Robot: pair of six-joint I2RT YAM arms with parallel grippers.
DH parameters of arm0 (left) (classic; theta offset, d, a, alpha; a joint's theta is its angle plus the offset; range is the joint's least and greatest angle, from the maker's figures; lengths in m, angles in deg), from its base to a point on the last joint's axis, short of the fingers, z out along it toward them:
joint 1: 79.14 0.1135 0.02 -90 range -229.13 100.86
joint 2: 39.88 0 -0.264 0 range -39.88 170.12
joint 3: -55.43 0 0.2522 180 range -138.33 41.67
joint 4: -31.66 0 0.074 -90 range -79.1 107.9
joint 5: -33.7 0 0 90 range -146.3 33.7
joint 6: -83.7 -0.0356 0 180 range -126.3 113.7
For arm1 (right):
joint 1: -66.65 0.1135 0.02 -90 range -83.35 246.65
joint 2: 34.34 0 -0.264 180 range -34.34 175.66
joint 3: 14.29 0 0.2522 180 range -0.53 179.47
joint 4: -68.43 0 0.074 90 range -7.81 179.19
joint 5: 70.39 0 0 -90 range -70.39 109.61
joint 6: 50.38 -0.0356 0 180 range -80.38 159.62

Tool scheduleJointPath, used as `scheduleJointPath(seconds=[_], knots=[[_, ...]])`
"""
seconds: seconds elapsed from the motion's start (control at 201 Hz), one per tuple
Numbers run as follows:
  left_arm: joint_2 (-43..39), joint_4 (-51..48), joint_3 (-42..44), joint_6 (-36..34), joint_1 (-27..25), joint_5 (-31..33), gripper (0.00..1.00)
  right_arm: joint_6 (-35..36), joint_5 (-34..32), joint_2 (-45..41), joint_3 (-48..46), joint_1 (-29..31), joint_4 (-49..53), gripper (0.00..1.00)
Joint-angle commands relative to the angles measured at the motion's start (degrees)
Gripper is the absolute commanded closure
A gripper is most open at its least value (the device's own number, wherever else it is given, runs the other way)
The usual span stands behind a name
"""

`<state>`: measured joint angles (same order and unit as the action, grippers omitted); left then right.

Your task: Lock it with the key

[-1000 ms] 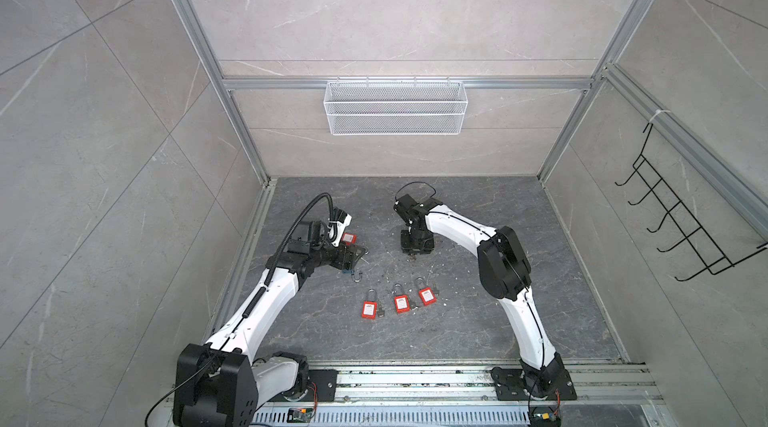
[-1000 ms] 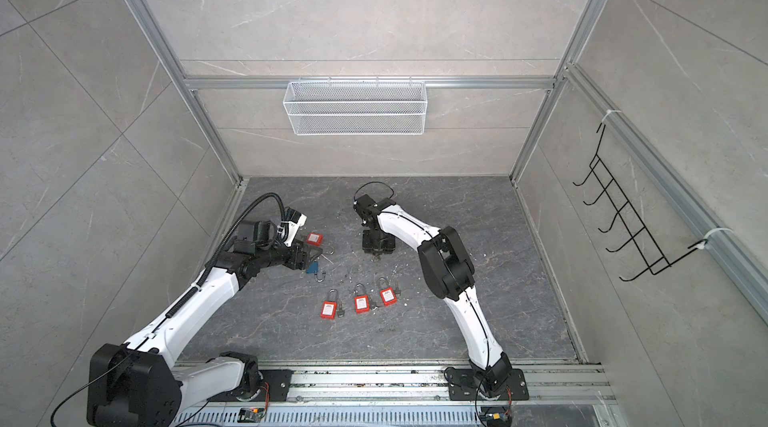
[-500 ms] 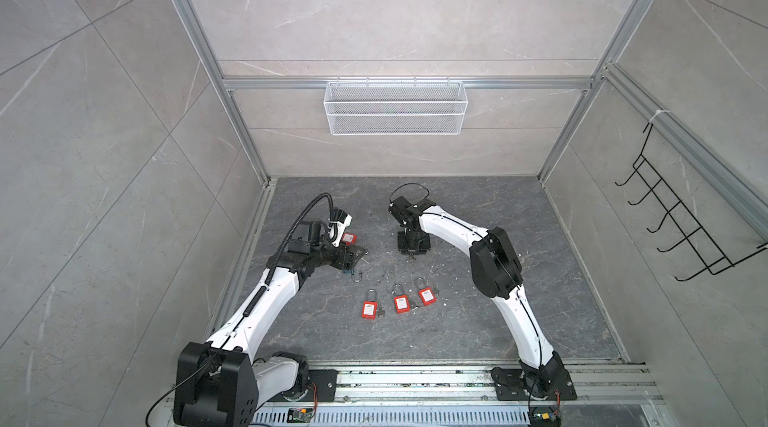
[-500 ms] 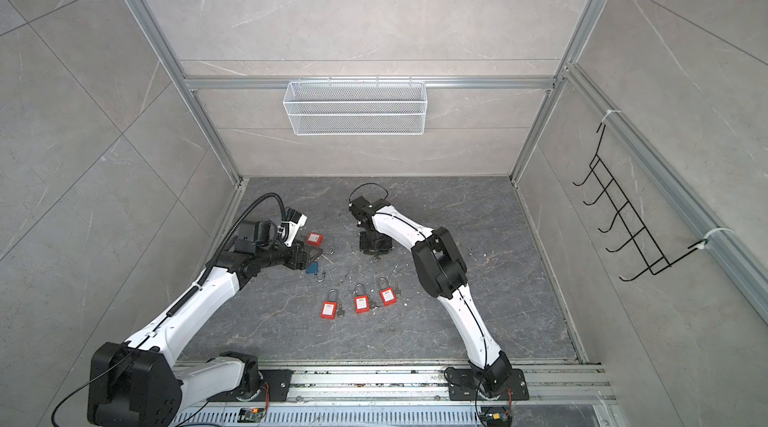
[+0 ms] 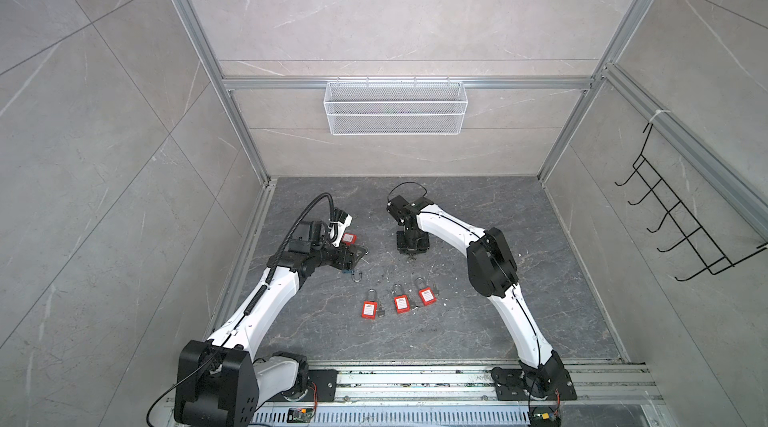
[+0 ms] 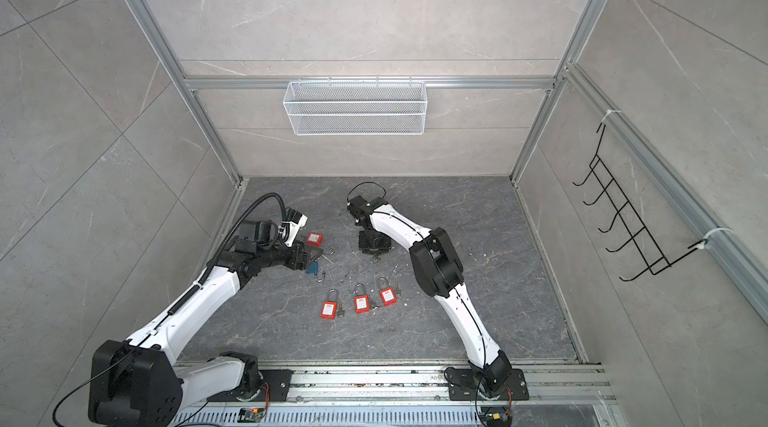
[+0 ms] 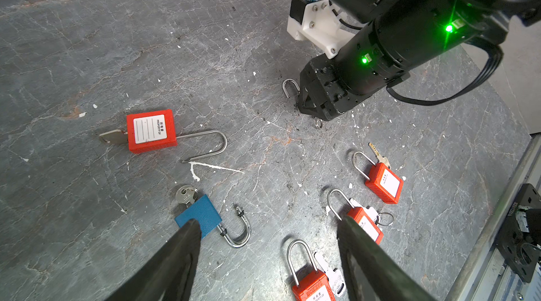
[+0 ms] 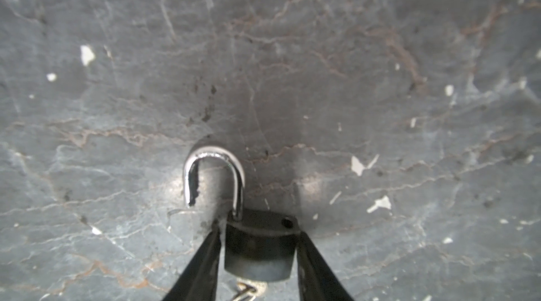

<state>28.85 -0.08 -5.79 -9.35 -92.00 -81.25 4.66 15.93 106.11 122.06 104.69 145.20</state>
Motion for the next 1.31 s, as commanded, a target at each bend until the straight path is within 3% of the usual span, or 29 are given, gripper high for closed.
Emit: scheduleJointPath(seconds=[0.0, 0.319, 0.607, 0.826, 1.021, 1.304], knots=[[0.2, 0.6, -2.0, -0.4, 0.1, -2.0, 0.24, 0.1, -1.3, 2.4, 2.3, 0.5, 2.5, 0.6], [0.4, 0.2, -2.4, -1.3, 0.2, -2.2, 0.24, 4.3, -0.3, 0.2, 1.6, 0.6, 1.9, 0.72], [0.3, -1.8, -4.5, -5.7, 0.2, -4.5, 0.24, 26.4, 3.3, -12.5, -3.2, 0.6, -5.8, 0.76], [1.3, -4.8, -8.9, -11.0, 0.1, -14.1, 0.25, 44.7, 12.4, -27.7, -18.2, 0.3, -15.7, 0.76], [2.1, -3.3, -11.3, -11.4, -0.1, -23.2, 0.28, 55.3, 20.9, -32.0, -18.7, -0.1, -8.1, 0.76], [6.7, -2.0, -14.9, -8.0, -3.9, -29.5, 0.32, 57.3, 21.0, -37.4, -21.1, -0.1, -7.1, 0.76]])
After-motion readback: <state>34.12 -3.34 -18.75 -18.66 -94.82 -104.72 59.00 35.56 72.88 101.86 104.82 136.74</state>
